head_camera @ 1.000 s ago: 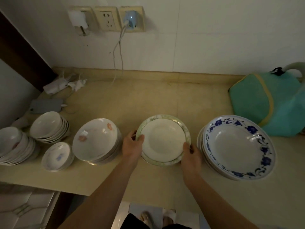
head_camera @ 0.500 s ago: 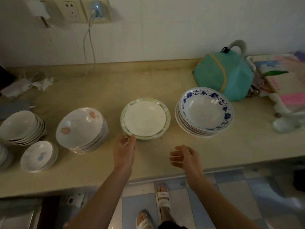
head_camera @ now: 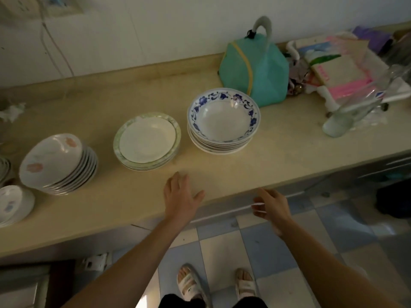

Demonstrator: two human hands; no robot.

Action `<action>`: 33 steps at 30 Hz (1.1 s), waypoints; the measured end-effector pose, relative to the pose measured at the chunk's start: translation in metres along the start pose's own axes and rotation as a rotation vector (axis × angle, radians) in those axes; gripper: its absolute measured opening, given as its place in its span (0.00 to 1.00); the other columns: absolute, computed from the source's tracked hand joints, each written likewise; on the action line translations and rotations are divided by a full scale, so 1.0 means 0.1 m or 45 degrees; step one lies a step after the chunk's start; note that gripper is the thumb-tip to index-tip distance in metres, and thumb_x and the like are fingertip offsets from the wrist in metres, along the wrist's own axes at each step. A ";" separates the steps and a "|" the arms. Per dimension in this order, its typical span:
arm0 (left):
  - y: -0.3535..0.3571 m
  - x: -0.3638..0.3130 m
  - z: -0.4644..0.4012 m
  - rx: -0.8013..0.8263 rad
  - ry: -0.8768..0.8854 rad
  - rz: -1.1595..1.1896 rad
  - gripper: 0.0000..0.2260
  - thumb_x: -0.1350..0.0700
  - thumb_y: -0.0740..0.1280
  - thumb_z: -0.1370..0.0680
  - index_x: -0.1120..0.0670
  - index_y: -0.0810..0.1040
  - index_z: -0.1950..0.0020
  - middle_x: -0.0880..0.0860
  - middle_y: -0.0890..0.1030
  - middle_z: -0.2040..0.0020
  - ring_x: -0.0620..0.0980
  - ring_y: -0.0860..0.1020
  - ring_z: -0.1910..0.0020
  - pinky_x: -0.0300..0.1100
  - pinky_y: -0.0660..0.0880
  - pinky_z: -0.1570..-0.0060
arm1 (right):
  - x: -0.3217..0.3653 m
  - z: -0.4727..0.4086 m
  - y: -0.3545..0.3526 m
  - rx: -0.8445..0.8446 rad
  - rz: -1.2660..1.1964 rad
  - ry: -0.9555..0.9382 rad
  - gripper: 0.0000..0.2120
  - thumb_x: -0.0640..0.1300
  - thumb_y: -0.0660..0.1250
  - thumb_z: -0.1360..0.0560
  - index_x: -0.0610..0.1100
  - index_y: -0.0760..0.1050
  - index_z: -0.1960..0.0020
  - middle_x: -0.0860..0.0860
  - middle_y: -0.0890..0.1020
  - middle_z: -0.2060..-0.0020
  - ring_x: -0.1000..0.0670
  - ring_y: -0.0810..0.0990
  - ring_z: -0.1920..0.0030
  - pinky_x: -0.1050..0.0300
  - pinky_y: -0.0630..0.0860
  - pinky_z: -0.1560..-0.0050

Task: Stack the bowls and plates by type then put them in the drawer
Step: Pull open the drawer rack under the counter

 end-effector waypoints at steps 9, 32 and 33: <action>0.52 -0.21 -0.15 -0.050 -0.236 -0.162 0.45 0.31 0.63 0.24 0.48 0.43 0.17 0.60 0.37 0.19 0.63 0.36 0.20 0.59 0.38 0.23 | -0.06 -0.47 -0.34 0.203 0.209 -0.017 0.36 0.55 0.71 0.23 0.45 0.57 0.24 0.45 0.78 0.42 0.43 0.85 0.55 0.46 0.84 0.59; 0.66 -0.03 -0.24 -0.004 -0.261 -0.261 0.46 0.25 0.57 0.27 0.42 0.37 0.19 0.57 0.31 0.19 0.59 0.31 0.21 0.58 0.34 0.24 | -0.43 -0.80 -0.31 0.401 -0.753 0.090 0.25 0.26 0.65 0.23 0.50 0.68 0.35 0.36 0.81 0.39 0.39 0.85 0.44 0.48 0.84 0.54; 0.67 -0.03 -0.24 -0.004 -0.260 -0.259 0.46 0.25 0.57 0.27 0.42 0.37 0.19 0.57 0.31 0.19 0.59 0.31 0.21 0.58 0.34 0.24 | -0.44 -0.81 -0.35 0.406 -0.808 0.108 0.27 0.24 0.62 0.23 0.48 0.66 0.32 0.35 0.79 0.38 0.39 0.84 0.41 0.48 0.83 0.53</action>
Point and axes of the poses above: each hand's wrist, its own z-axis away from the middle knuckle, its own y-axis out of the palm, x = y × z, the point moved 7 cm from there along -z, towards the middle knuckle
